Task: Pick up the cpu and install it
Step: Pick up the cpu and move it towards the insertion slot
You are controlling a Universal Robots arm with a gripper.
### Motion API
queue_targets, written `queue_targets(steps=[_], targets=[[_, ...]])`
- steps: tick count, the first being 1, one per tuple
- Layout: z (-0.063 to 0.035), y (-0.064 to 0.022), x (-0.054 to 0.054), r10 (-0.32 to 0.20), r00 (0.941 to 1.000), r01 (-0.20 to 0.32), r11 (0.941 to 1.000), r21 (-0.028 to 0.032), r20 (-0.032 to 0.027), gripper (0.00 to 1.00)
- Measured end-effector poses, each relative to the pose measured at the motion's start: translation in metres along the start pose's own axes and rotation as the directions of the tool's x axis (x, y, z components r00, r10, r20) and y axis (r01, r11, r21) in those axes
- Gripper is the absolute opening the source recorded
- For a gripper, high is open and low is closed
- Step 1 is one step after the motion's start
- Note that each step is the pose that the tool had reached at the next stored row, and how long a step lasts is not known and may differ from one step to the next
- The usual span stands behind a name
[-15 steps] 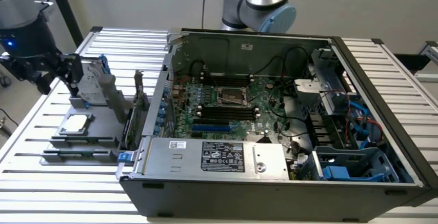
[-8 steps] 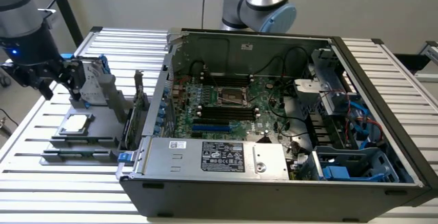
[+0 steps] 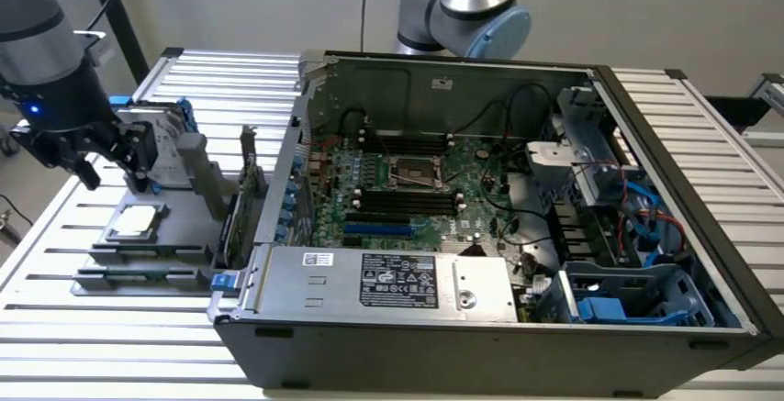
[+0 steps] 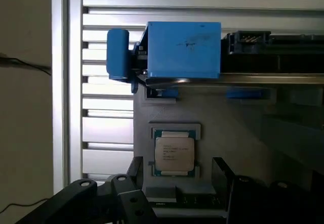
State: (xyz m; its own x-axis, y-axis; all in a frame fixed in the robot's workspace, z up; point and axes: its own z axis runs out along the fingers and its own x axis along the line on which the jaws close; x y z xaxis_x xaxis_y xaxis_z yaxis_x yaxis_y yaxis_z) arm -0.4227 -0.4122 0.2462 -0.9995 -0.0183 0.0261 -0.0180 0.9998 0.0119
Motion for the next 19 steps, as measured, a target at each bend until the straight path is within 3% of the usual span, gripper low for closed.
queue_targets(steps=[19], targets=[[0.0345,-0.0070,-0.003,-0.005,1.0000,0.005,1.0000,0.0001,0.0000,0.65]])
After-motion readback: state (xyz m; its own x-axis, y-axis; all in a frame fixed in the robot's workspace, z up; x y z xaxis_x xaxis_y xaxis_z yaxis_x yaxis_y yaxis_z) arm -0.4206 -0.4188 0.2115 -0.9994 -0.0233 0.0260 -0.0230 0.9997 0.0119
